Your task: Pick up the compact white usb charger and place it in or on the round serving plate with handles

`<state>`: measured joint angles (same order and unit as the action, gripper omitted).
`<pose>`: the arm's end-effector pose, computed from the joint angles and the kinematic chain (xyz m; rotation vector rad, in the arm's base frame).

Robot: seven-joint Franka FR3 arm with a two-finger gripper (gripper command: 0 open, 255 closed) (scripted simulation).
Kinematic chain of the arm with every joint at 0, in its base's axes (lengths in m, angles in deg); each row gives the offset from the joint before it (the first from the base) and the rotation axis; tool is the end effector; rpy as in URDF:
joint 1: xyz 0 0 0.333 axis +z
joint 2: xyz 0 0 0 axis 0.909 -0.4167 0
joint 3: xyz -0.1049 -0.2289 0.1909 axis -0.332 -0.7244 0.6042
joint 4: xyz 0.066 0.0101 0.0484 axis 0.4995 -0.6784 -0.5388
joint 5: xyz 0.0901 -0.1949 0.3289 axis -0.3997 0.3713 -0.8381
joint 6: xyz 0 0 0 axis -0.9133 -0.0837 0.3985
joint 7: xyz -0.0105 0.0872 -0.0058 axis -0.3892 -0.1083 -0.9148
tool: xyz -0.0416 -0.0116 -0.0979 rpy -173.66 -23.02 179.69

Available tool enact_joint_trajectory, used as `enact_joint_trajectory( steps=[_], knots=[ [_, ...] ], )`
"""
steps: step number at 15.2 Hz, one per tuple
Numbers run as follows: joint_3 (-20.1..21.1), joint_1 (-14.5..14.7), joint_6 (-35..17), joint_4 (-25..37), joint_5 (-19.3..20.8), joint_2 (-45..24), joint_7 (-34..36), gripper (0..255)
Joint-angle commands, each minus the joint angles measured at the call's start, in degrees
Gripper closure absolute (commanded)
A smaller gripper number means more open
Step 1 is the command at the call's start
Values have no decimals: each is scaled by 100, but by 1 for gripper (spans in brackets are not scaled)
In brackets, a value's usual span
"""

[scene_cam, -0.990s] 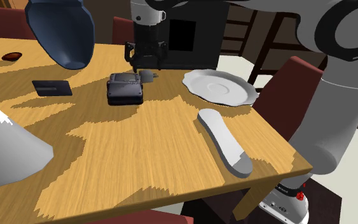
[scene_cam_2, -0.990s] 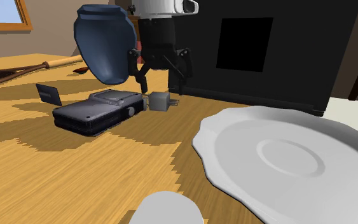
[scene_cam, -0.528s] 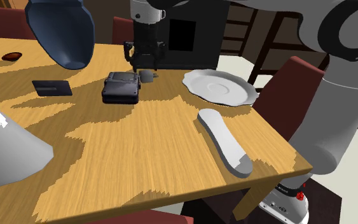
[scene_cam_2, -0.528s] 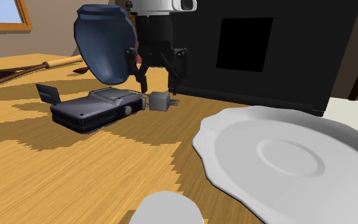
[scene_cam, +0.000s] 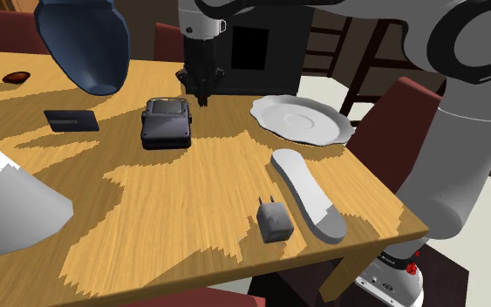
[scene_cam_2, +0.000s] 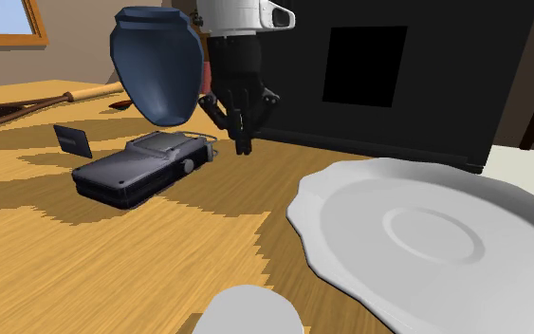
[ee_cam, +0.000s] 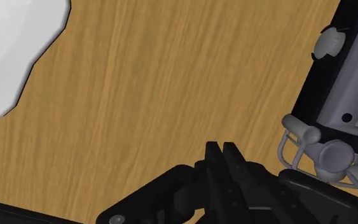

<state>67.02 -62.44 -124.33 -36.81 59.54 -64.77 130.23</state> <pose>0.5646 0.2521 0.5476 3.0562 -0.4688 0.0075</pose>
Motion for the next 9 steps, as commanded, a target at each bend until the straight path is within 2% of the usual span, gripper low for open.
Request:
enact_joint_trajectory(
  steps=[1,3,4,9],
  knots=[
    [6,-4,36,-26,-25,54,-2,255],
    [8,2,56,9,-19,41,2,255],
    [8,2,56,9,-19,41,2,0],
    [166,57,-222,-1116,-443,1012,230,0]
  ],
)
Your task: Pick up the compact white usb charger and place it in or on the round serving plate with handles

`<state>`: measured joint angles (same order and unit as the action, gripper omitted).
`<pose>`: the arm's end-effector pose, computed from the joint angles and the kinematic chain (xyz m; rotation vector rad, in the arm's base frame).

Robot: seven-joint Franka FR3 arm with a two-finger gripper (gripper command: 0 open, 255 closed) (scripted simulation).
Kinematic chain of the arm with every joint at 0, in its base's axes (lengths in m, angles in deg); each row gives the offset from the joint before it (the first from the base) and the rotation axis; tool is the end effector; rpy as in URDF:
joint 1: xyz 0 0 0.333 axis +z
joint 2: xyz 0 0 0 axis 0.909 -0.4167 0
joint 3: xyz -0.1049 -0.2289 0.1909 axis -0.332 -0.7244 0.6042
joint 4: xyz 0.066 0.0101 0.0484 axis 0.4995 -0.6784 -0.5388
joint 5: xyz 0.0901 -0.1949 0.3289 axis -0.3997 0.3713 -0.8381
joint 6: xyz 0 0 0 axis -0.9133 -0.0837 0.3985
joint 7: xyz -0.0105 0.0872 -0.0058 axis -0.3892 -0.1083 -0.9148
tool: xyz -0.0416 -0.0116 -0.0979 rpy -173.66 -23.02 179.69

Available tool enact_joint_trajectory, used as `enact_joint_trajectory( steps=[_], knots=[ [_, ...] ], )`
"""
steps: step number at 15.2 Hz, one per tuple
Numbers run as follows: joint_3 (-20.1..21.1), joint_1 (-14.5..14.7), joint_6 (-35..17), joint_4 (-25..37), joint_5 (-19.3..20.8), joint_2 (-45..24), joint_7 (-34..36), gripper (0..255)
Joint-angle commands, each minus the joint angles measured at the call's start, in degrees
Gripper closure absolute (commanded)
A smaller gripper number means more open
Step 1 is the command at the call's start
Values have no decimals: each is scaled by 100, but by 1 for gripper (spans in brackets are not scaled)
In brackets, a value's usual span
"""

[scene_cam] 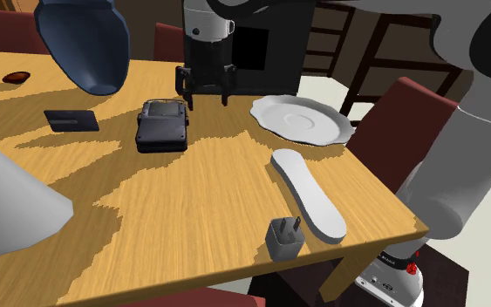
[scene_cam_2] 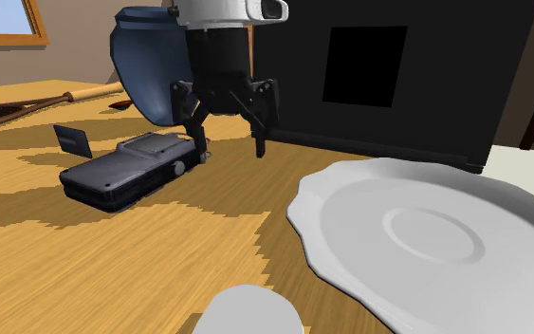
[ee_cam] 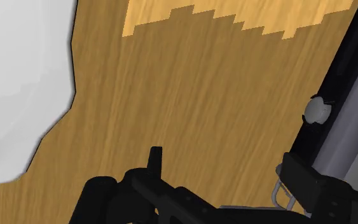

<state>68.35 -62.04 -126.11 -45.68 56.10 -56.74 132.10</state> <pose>0.5130 0.2703 0.5544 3.0616 -0.4717 0.0119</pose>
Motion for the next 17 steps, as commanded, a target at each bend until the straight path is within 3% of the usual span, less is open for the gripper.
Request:
enact_joint_trajectory(
  steps=[1,9,17],
  knots=[
    [63,42,-81,-420,-185,390,88,0],
    [308,382,-199,-1638,-861,1704,507,0],
    [632,872,-92,-2375,-1499,2770,1094,0]
  ],
)
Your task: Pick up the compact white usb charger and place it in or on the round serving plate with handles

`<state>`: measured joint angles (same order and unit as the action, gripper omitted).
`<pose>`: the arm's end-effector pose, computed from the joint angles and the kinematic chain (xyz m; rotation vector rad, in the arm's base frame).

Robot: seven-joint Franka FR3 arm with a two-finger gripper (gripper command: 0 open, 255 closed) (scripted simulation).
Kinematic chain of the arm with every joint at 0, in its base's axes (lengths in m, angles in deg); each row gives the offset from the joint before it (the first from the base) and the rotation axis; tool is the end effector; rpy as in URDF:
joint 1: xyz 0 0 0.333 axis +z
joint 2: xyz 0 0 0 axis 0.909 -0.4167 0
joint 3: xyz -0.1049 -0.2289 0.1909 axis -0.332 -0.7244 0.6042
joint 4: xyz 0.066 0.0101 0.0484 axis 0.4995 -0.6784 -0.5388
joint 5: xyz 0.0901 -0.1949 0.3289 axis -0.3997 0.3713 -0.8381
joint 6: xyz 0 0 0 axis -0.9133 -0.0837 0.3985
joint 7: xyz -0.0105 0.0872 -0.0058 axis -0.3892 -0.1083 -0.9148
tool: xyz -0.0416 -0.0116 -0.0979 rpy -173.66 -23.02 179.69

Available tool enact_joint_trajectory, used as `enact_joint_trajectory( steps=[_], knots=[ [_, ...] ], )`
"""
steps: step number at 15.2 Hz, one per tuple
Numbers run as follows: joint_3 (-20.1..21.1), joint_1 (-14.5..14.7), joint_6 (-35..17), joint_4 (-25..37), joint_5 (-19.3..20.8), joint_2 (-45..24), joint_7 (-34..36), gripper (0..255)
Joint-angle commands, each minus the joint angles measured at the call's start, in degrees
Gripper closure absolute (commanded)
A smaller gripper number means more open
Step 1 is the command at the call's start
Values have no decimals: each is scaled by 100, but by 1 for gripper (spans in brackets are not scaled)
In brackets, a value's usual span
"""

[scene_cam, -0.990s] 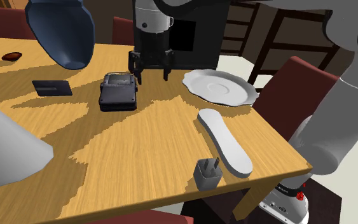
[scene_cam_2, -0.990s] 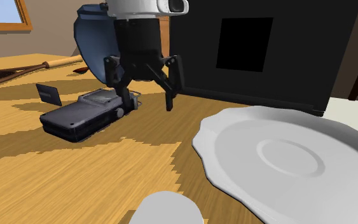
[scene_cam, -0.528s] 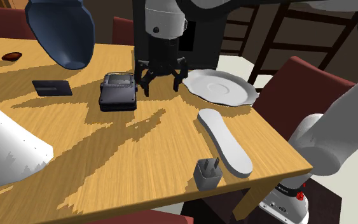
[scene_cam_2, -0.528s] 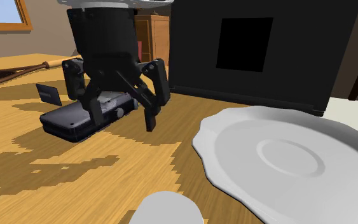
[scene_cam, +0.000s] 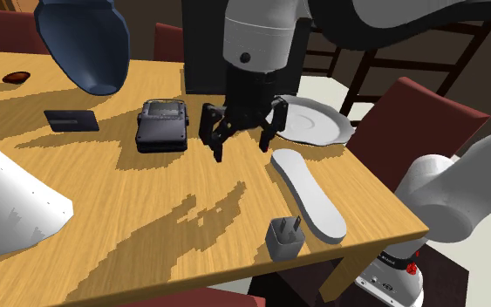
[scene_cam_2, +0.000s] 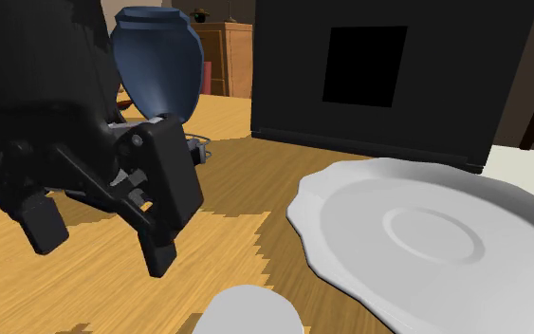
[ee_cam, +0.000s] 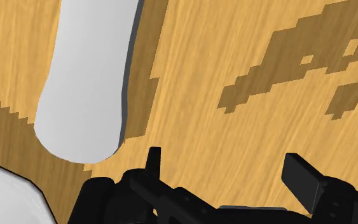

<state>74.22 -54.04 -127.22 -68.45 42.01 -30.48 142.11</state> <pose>0.3005 0.3460 0.5650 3.0874 -0.4830 0.0336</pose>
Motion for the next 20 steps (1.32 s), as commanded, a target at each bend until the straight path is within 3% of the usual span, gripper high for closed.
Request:
enact_joint_trajectory(
  steps=[1,11,20],
  knots=[
    [96,138,42,-159,-166,257,181,0],
    [706,760,300,-410,-856,1090,1199,0],
    [848,801,-263,-986,-962,1111,1158,0]
  ],
)
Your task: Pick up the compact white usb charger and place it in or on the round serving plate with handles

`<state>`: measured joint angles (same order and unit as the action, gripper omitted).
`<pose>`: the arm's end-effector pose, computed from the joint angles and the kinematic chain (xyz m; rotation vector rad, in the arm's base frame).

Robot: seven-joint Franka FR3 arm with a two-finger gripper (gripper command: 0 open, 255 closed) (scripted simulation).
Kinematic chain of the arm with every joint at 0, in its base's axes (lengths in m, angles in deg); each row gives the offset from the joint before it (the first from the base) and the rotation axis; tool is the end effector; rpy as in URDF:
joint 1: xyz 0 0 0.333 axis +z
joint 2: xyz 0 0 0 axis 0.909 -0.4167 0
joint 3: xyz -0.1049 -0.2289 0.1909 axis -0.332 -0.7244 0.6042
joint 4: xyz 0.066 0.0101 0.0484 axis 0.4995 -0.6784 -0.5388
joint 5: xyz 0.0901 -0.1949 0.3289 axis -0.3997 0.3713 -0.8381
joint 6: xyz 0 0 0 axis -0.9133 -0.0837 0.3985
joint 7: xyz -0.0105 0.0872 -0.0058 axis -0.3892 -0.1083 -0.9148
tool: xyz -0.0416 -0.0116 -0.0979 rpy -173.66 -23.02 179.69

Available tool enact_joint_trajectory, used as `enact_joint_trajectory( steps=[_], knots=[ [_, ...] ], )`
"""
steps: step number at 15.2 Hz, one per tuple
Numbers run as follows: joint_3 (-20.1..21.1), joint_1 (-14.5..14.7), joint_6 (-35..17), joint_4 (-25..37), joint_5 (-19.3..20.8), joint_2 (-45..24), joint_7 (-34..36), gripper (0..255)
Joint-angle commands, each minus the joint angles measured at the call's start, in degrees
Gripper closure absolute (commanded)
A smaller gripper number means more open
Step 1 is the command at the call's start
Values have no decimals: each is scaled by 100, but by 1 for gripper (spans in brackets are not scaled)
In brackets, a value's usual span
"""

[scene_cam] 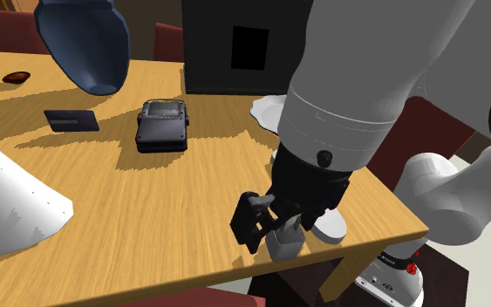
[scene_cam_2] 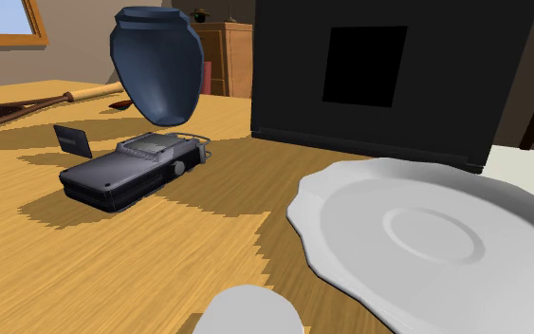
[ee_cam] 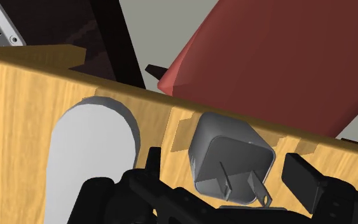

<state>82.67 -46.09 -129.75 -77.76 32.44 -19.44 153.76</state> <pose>0.1537 0.3994 0.5338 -3.0945 0.4938 -0.0524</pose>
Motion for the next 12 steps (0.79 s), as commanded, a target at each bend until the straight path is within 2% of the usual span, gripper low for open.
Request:
enact_joint_trajectory(
  steps=[1,6,7,12],
  knots=[
    [2,7,-10,-55,-5,6,-8,0],
    [1,8,-10,-55,-4,6,-7,0],
    [4,5,-13,-54,-3,1,-6,255],
    [-9,8,-8,-62,-3,13,-17,255]
  ],
)
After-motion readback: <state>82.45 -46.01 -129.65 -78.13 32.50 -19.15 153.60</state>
